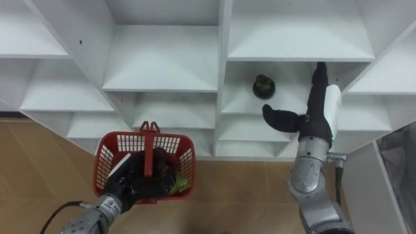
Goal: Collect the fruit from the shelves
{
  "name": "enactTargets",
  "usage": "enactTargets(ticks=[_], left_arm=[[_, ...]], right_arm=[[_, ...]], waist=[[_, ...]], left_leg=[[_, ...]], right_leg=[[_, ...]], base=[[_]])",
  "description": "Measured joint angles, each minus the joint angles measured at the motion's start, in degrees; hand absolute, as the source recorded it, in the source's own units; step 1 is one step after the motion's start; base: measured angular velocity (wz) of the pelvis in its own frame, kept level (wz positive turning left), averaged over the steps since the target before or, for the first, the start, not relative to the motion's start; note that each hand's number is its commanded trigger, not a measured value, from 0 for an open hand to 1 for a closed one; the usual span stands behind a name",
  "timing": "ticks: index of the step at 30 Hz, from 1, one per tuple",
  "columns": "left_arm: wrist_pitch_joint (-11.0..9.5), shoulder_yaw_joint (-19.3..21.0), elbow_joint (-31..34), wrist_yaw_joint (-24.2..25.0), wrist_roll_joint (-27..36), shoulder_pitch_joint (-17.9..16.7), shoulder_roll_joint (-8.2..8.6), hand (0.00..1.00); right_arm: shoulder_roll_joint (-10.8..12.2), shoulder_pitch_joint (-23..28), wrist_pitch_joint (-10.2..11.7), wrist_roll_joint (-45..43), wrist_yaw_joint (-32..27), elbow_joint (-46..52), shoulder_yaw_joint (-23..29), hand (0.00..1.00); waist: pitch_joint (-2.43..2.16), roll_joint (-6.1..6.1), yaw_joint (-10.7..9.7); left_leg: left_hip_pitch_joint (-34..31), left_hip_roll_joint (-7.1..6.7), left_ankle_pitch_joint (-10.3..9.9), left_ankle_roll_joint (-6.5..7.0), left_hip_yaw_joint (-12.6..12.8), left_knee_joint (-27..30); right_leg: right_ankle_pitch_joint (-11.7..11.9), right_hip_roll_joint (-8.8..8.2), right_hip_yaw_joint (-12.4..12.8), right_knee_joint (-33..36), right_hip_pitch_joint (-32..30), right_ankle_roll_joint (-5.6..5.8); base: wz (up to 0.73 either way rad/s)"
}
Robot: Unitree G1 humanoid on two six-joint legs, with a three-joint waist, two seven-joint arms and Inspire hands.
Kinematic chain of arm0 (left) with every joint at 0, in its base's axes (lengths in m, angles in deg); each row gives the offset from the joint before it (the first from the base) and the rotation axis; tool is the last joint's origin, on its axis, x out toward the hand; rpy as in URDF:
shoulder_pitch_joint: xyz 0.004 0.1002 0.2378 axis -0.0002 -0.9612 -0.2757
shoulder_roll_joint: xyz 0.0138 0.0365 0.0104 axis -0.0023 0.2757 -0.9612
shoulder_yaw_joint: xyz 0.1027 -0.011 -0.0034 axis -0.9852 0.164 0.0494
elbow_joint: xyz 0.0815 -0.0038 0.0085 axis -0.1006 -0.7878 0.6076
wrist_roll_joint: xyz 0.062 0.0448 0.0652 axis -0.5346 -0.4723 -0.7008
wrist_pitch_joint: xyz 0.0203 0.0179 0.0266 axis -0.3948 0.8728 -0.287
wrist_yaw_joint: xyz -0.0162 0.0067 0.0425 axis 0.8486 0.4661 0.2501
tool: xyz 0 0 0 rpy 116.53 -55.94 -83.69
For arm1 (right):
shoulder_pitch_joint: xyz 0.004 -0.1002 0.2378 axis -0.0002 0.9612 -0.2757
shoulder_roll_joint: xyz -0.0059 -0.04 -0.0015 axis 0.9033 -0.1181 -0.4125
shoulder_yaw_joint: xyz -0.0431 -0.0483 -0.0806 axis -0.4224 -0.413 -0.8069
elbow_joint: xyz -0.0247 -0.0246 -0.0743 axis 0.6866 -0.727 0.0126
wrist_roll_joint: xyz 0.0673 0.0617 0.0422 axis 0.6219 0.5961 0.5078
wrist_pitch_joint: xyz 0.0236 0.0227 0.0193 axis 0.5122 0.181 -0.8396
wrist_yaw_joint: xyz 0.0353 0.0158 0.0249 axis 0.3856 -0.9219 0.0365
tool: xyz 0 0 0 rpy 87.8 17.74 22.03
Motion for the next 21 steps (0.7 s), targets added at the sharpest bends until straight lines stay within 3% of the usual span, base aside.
enactTargets(ticks=[6, 15, 21], left_arm=[[0.04, 0.00, -0.94, 0.00, 0.06, 0.25, -0.12, 1.00], [0.36, -0.08, -5.25, -0.08, 0.38, 3.96, -0.72, 1.00], [1.08, -0.07, -5.13, -0.67, 0.55, 4.28, -0.58, 1.00]], right_arm=[[-0.02, -0.51, 0.03, 1.07, 0.00, -1.06, -0.10, 0.00], [-0.12, -5.23, -0.11, 4.46, 0.00, -7.03, -0.63, 0.00], [-0.14, -6.02, -0.27, 4.45, 0.38, -9.14, -0.77, 0.00]], waist=[[0.41, -0.66, -0.01], [0.51, -0.53, 0.34], [0.67, -0.28, 2.11]], left_leg=[[-1.05, 0.08, 0.00, 0.00, -0.41, 0.55], [-5.17, 0.02, -0.03, 0.00, -1.52, 4.14], [-6.32, 0.11, -0.42, 0.35, -1.93, 5.74]], right_leg=[[-0.07, -0.07, -0.86, 0.16, -0.32, -0.03], [-0.52, -0.85, -2.34, 2.61, -2.99, -0.31], [-1.02, -1.08, -2.62, 3.90, -3.97, -0.52]], base=[[0.08], [0.10], [0.06]])
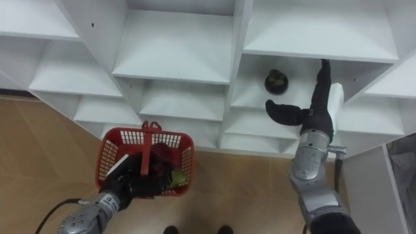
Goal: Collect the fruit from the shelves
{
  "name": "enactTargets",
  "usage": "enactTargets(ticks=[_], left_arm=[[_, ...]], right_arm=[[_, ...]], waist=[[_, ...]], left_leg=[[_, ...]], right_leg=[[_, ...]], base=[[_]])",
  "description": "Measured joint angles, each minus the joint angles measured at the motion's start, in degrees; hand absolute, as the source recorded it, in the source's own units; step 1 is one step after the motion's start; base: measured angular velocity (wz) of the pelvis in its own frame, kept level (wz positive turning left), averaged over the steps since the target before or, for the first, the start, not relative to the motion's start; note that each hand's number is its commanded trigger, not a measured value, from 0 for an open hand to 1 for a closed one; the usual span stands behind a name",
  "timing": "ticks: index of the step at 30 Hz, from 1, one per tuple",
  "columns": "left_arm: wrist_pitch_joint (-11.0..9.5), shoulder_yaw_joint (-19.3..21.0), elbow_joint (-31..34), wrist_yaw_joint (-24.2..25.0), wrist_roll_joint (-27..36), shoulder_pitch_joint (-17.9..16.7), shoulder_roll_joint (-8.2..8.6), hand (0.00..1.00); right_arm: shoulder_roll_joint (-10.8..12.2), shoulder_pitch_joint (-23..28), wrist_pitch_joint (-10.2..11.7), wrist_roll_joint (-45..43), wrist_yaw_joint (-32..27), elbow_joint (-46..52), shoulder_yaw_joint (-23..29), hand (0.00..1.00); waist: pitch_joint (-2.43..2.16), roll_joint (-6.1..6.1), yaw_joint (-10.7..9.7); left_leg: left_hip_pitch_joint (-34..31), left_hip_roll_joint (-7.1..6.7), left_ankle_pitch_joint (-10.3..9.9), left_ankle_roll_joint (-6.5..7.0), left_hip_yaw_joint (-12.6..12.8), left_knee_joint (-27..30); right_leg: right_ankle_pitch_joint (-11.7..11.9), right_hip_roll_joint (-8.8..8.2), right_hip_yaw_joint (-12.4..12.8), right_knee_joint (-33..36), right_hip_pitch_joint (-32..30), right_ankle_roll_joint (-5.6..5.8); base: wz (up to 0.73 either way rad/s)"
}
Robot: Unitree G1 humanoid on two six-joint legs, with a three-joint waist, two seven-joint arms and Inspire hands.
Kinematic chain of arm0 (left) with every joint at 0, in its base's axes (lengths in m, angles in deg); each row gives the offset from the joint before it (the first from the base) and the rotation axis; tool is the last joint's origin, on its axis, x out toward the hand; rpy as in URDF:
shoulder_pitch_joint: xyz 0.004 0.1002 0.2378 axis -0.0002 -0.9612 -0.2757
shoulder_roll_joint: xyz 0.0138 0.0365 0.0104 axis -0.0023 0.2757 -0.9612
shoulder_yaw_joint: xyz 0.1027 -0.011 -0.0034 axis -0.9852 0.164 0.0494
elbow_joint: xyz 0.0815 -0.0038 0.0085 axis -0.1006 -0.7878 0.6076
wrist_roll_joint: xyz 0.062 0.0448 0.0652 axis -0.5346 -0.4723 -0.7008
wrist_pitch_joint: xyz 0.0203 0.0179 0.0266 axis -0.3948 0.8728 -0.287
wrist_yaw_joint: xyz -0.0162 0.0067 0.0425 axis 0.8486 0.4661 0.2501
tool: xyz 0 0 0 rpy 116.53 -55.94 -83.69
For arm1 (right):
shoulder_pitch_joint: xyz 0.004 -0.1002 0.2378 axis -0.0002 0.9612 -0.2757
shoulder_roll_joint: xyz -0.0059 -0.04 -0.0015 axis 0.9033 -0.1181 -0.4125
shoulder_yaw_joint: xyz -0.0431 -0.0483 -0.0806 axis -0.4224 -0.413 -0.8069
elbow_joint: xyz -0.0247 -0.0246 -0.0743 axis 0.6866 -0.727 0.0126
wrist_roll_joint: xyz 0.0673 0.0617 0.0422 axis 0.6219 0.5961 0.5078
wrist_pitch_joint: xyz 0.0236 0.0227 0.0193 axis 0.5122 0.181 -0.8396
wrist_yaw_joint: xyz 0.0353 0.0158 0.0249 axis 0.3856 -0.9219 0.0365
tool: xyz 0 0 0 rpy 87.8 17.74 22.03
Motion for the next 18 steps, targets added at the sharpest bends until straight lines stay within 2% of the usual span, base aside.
enactTargets(ticks=[6, 10, 18], left_arm=[[0.14, -0.01, 0.03, -1.12, 0.00, 0.41, 0.07, 1.00], [0.13, -0.03, -0.09, -1.17, 0.00, 0.40, 0.43, 1.00], [0.12, -0.12, -0.08, -1.28, 0.02, 0.87, 1.02, 1.00]], right_arm=[[-0.22, -3.53, -0.18, -0.26, -0.85, -3.10, 0.16, 0.00], [-0.44, -5.89, 0.15, -0.34, -1.91, -3.99, 0.16, 0.00], [-1.44, -7.57, 0.26, -0.32, -4.42, -4.00, 0.18, 0.00]], waist=[[0.10, 0.22, 1.27], [0.12, 0.21, 1.33], [0.35, -0.14, 1.28]], left_leg=[[-2.80, 0.13, 0.02, 0.08, 0.32, 1.81], [-3.70, 0.01, 0.02, 0.09, 0.42, 2.45], [-6.57, -0.90, -0.31, 0.21, 0.46, 5.14]], right_leg=[[0.14, -0.43, 0.08, 2.23, -2.92, -0.34], [-0.23, -0.86, 0.08, 3.74, -4.13, -0.56], [-2.56, -2.80, 0.20, 9.02, -8.04, -0.83]], base=[[0.02], [0.00], [0.05]])
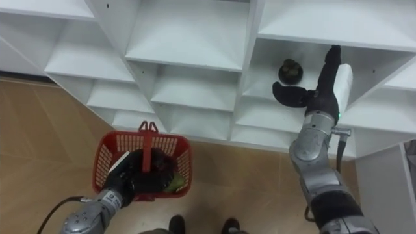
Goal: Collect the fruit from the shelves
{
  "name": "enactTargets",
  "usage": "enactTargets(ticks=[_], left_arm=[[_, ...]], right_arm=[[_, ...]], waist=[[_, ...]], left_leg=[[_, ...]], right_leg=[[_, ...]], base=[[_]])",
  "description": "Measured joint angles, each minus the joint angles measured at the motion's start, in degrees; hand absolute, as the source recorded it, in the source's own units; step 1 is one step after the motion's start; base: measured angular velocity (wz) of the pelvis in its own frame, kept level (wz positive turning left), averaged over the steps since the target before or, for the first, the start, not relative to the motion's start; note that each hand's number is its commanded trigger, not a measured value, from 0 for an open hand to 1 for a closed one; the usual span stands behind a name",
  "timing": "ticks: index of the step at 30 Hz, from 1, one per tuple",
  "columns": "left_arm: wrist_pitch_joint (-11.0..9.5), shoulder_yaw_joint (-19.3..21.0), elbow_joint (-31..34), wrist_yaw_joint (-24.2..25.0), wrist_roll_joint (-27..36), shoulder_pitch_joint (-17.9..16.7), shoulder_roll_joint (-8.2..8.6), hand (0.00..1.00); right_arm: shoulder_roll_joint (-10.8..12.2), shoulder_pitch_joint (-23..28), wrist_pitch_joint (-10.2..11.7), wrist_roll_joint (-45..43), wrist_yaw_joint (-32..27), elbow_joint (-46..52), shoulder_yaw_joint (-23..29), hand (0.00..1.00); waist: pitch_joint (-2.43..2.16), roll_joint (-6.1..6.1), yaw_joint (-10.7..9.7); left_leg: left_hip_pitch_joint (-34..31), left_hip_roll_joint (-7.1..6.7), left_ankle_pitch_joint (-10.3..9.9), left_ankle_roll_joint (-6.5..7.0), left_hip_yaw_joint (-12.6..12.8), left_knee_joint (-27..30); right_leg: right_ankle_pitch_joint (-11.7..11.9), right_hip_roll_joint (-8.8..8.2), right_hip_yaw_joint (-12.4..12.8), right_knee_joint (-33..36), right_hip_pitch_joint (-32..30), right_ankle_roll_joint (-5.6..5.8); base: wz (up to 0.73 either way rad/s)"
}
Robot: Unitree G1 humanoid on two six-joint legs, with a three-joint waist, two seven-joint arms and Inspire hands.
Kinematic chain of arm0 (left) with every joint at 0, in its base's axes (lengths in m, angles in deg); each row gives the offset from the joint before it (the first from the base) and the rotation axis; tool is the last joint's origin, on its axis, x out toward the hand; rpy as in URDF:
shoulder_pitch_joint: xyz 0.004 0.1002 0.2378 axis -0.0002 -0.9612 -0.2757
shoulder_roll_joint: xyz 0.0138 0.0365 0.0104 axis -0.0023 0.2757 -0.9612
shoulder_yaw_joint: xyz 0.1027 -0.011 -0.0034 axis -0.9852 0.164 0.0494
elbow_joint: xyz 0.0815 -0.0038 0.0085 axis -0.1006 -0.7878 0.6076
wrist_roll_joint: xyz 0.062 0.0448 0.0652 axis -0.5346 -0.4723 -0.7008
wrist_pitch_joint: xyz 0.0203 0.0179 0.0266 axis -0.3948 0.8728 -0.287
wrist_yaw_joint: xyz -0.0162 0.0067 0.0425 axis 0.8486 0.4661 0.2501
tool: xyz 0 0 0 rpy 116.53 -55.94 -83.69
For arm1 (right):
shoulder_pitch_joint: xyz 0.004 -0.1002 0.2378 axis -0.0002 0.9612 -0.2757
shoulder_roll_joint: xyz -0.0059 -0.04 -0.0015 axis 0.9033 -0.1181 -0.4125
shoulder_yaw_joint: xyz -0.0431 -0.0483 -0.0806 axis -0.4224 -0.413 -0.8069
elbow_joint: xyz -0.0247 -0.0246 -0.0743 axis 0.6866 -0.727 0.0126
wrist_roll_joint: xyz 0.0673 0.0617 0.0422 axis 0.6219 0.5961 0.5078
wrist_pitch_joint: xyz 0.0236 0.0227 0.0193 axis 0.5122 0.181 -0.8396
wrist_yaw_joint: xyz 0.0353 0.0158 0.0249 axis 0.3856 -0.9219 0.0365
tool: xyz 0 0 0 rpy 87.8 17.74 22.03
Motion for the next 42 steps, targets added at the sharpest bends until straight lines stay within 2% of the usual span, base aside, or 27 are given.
enactTargets(ticks=[15, 19, 23, 35, 42], left_arm=[[0.00, -0.81, 0.05, -0.05, 0.63, 0.45, 0.61, 1.00], [0.00, -1.07, 0.04, -0.06, 0.68, 0.76, 0.55, 1.00], [0.01, -1.27, 0.08, -0.06, 0.70, 1.35, 0.58, 1.00], [0.02, -1.30, 0.18, -0.07, 0.68, 3.55, 0.67, 1.00], [0.02, -1.26, 0.16, -0.79, 0.75, 3.89, 1.89, 1.00]], right_arm=[[-0.70, -1.03, 0.11, 0.44, -3.89, -0.68, 0.00, 0.00], [-0.78, -3.58, 0.05, 0.40, -3.91, -3.46, -0.07, 0.00], [-0.93, -4.08, -0.07, 0.29, -3.93, -4.84, -0.08, 0.00], [-1.39, -4.56, -0.64, 0.24, -3.25, -4.88, -0.16, 0.00], [-1.32, -6.90, -0.83, 0.18, -1.56, -4.91, -0.15, 0.00]], waist=[[0.12, -0.13, 0.15], [0.38, -0.10, 0.18], [0.51, -0.07, 0.37], [0.66, -0.10, 2.65], [0.83, -0.39, 3.21]], left_leg=[[-4.80, 0.48, -0.49, -0.15, 0.29, 3.12], [-5.64, 0.67, -0.61, -0.35, 0.10, 3.92], [-6.23, 0.74, -0.71, -0.40, -0.20, 4.44], [-8.45, 0.79, -0.76, -0.36, -0.19, 4.65], [-9.01, 0.69, -0.74, -0.36, -0.18, 4.33]], right_leg=[[-0.47, -0.17, 0.54, 3.47, -5.09, -0.88], [-0.57, 0.00, 0.52, 3.79, -5.67, -1.04], [-0.62, 0.00, 0.14, 3.82, -5.83, -1.09], [-0.61, -0.05, 0.01, 3.97, -7.95, -1.15], [-0.62, -0.13, -0.10, 3.76, -8.68, -1.13]], base=[[0.00], [0.00], [0.03], [0.00], [0.00]])
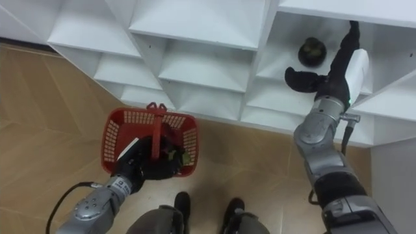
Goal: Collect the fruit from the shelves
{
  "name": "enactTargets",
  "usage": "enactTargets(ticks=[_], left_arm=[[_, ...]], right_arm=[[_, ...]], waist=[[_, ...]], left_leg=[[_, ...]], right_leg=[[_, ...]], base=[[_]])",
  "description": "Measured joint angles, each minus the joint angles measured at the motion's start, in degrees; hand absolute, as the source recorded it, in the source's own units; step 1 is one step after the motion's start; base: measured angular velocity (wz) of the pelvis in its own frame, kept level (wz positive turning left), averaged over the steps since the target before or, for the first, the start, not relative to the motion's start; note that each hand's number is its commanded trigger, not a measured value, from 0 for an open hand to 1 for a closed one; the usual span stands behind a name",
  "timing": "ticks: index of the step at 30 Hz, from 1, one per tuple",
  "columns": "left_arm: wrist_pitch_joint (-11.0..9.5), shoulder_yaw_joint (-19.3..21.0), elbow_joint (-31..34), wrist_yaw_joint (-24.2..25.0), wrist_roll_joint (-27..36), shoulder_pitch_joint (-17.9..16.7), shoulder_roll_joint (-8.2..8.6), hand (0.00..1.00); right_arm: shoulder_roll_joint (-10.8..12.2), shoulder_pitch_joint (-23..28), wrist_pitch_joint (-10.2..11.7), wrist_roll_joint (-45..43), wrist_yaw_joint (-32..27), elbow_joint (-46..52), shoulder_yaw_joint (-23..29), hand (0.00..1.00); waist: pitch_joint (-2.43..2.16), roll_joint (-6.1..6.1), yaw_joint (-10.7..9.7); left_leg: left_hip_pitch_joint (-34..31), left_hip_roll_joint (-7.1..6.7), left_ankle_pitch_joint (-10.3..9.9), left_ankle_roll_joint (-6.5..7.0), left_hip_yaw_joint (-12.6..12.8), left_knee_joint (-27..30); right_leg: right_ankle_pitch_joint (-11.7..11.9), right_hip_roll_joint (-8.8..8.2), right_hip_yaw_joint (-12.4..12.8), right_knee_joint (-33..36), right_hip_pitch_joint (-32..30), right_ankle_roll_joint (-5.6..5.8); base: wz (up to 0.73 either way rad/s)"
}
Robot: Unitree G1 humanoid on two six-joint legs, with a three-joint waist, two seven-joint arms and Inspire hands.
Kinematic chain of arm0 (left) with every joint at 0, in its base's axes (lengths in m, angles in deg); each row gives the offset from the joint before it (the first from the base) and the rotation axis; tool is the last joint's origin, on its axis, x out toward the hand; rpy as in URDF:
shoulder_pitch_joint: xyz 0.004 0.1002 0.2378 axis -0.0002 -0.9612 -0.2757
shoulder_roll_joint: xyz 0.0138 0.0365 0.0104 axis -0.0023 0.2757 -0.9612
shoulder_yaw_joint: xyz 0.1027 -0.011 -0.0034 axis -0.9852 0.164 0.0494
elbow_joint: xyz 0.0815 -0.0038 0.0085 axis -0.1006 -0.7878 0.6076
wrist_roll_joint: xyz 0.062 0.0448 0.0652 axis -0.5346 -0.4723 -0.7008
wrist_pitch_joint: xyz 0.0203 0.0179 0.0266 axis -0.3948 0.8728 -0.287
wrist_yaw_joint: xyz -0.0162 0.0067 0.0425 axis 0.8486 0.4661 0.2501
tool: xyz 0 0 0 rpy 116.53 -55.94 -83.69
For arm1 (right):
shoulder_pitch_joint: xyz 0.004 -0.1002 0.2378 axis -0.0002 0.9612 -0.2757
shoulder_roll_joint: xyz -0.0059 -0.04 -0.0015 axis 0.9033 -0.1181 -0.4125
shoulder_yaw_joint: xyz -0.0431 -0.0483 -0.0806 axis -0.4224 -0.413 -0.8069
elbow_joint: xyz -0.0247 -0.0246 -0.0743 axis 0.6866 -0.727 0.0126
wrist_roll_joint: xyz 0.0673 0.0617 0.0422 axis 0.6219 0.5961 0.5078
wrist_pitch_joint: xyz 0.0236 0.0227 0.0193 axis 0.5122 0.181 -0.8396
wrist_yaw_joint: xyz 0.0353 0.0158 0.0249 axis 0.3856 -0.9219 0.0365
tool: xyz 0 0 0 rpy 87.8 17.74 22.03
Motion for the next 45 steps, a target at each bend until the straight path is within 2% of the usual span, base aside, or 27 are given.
enactTargets(ticks=[6, 15, 23, 32, 45], left_arm=[[0.00, -0.04, -0.08, -0.12, 0.36, 0.00, 0.02, 1.00], [0.00, -0.08, -0.08, -0.12, 0.38, 0.04, 0.36, 1.00], [0.00, -0.08, -0.07, -0.22, 0.43, 0.02, 0.36, 1.00], [0.00, -0.10, -0.06, -1.08, 0.43, -0.14, 0.43, 1.00], [0.00, -0.06, -0.06, -1.30, 0.52, 0.13, 0.41, 1.00]], right_arm=[[0.00, -0.48, -1.09, 0.02, 1.23, 0.00, -0.05, 0.00], [0.01, -1.15, -1.12, 0.02, 1.56, 0.00, -0.05, 0.00], [0.01, -1.14, -1.11, 0.00, 1.86, -0.20, -0.05, 0.00], [-0.02, -1.04, -1.84, -0.22, 4.13, -5.20, -0.03, 0.00], [-0.93, -1.07, -1.82, -0.27, 4.11, -7.09, -0.08, 0.00]], waist=[[0.18, -0.28, 0.02], [0.47, -0.35, 0.00], [0.49, -0.34, 0.01], [0.66, -0.06, 0.00], [0.61, 0.02, 0.23]], left_leg=[[0.04, -0.09, 0.01, 0.01, 0.04, -0.24], [0.02, -0.09, 0.01, 0.01, 0.06, -0.24], [0.00, -0.13, 0.01, 0.01, 0.05, -0.25], [-0.14, -0.12, 0.01, 0.01, -0.02, -0.16], [-0.21, -0.13, 0.01, 0.01, -0.07, -0.45]], right_leg=[[-0.05, -0.07, 0.01, -0.19, 0.00, 0.08], [-0.07, -0.06, 0.00, -0.23, -0.02, 0.10], [-0.10, -0.10, -0.03, -0.23, -0.02, 0.13], [-0.13, -0.11, -0.07, -0.11, -0.13, 0.09], [-0.15, -0.07, -0.18, -0.31, -0.18, 0.09]], base=[[0.00], [0.00], [0.00], [0.00], [0.00]])
